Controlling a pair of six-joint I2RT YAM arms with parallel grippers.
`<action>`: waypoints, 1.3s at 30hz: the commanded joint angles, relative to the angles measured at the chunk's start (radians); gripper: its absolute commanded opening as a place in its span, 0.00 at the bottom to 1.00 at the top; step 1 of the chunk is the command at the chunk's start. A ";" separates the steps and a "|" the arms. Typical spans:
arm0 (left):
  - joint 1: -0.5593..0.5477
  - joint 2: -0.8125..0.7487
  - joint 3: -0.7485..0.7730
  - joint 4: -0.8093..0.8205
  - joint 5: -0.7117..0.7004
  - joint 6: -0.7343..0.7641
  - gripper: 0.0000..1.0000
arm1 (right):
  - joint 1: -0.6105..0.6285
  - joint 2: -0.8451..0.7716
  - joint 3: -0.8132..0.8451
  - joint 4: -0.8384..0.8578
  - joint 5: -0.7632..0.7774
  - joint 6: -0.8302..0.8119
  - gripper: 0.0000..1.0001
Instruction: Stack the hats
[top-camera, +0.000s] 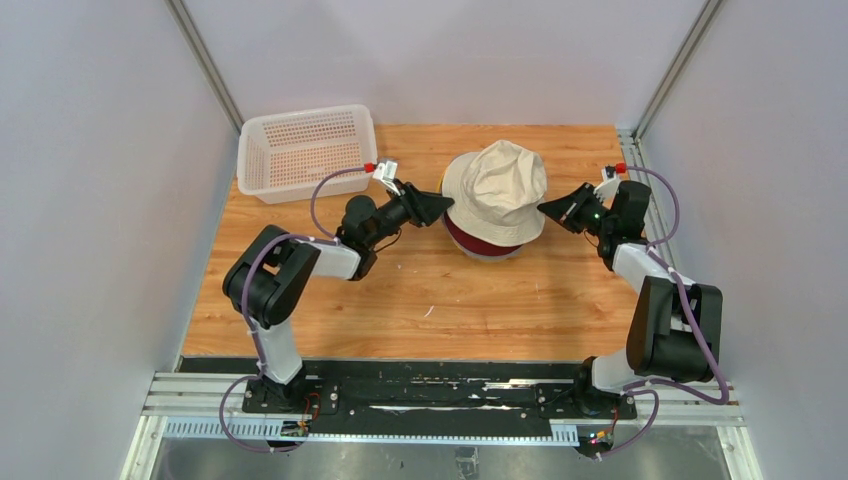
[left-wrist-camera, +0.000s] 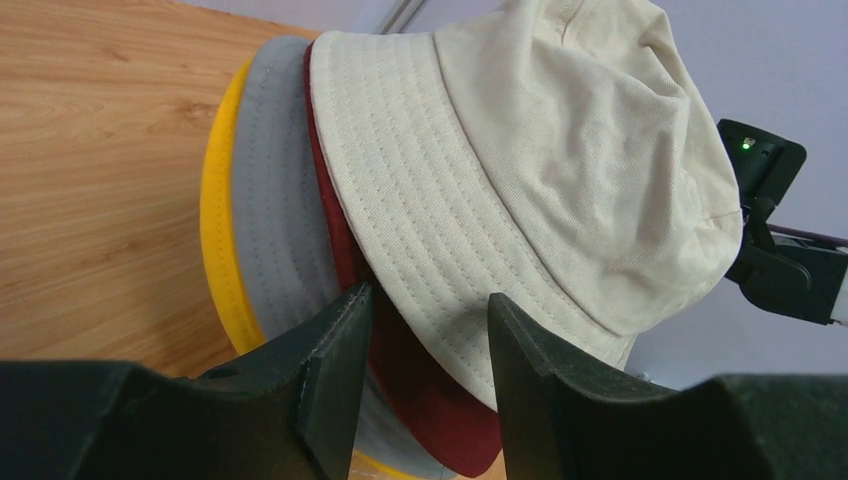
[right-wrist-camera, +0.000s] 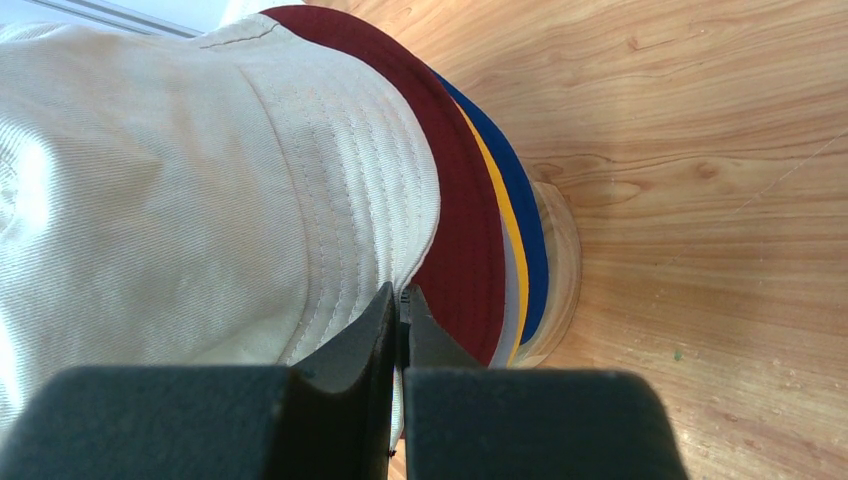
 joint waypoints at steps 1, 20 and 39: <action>-0.005 0.046 0.035 0.151 0.033 -0.039 0.51 | -0.008 -0.011 0.022 -0.032 0.021 -0.032 0.00; 0.024 0.155 0.011 0.288 0.038 -0.156 0.00 | -0.008 -0.003 0.032 -0.082 0.061 -0.071 0.00; 0.058 0.322 -0.054 0.324 -0.010 -0.181 0.00 | 0.061 0.133 0.097 -0.215 0.185 -0.149 0.00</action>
